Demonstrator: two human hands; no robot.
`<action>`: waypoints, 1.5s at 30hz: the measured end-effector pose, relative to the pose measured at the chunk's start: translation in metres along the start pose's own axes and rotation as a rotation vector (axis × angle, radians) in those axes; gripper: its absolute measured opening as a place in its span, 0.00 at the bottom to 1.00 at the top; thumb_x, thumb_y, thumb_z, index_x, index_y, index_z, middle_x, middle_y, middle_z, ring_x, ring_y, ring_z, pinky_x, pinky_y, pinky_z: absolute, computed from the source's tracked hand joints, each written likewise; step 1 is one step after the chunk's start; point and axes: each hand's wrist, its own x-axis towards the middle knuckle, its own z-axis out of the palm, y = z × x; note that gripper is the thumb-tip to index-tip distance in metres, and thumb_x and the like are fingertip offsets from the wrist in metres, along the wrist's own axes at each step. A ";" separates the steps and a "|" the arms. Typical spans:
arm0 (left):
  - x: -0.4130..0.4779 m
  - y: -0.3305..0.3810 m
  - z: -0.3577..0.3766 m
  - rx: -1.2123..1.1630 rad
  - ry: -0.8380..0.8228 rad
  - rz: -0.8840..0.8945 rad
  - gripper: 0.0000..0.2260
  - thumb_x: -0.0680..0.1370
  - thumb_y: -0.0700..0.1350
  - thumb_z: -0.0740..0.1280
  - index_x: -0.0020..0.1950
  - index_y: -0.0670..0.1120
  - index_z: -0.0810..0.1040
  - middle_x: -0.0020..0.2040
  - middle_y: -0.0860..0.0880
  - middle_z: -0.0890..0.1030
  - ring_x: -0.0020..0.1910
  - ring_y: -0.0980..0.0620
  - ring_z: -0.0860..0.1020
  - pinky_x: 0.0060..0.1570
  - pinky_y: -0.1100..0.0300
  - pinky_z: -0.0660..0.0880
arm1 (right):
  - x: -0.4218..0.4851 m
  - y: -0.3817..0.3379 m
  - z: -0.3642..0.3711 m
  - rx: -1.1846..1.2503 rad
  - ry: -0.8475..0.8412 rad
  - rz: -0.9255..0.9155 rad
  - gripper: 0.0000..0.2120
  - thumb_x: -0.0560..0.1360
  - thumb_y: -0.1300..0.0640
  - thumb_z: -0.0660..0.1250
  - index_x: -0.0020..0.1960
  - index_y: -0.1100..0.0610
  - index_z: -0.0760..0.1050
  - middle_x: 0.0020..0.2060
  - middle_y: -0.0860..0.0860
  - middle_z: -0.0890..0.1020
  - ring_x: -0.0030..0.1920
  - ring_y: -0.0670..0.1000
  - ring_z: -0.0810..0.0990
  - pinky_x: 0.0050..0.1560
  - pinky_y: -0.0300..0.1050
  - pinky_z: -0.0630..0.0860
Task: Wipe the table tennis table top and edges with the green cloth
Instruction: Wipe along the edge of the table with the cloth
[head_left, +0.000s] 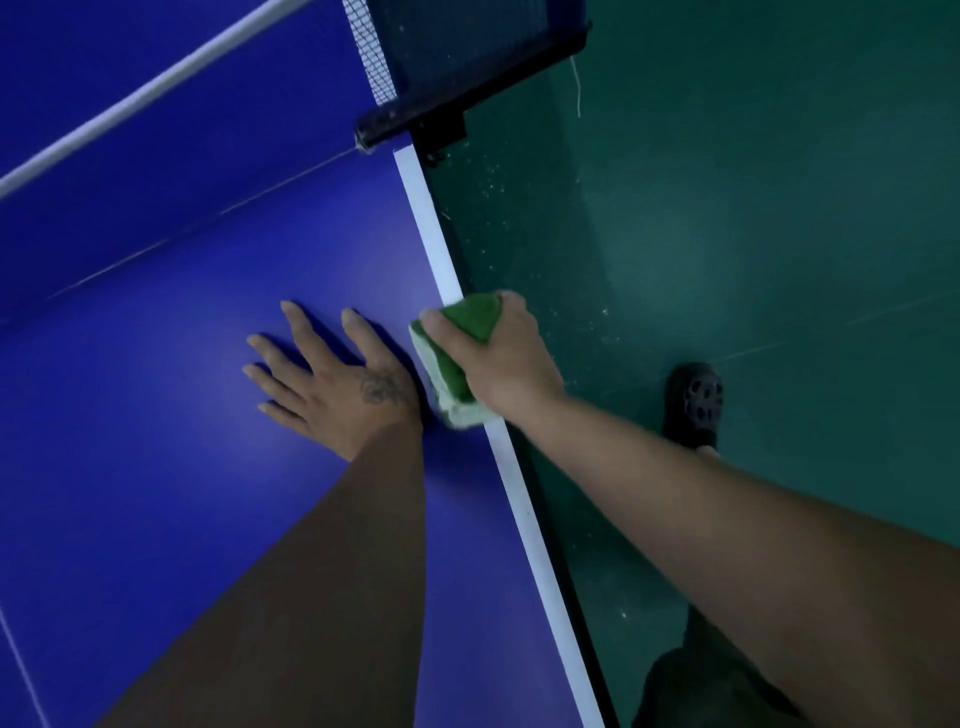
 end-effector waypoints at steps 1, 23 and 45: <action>0.000 0.000 0.000 -0.004 0.010 0.001 0.32 0.83 0.70 0.52 0.86 0.62 0.61 0.88 0.50 0.57 0.88 0.45 0.51 0.85 0.41 0.44 | 0.010 -0.010 -0.001 -0.022 -0.019 0.000 0.42 0.72 0.26 0.74 0.72 0.54 0.68 0.66 0.54 0.77 0.65 0.58 0.80 0.66 0.60 0.79; -0.005 0.003 -0.005 -0.004 0.062 0.038 0.28 0.87 0.62 0.60 0.85 0.55 0.67 0.87 0.46 0.60 0.87 0.43 0.55 0.85 0.40 0.50 | 0.073 -0.081 0.012 0.044 0.143 -0.099 0.40 0.73 0.29 0.75 0.74 0.53 0.71 0.64 0.50 0.80 0.61 0.52 0.82 0.65 0.55 0.80; -0.003 0.002 -0.005 0.001 0.082 0.057 0.27 0.86 0.61 0.61 0.85 0.53 0.68 0.87 0.46 0.60 0.87 0.42 0.56 0.85 0.40 0.51 | 0.070 -0.087 0.009 -0.030 0.198 -0.131 0.37 0.70 0.30 0.79 0.71 0.48 0.74 0.59 0.44 0.83 0.59 0.48 0.83 0.64 0.51 0.80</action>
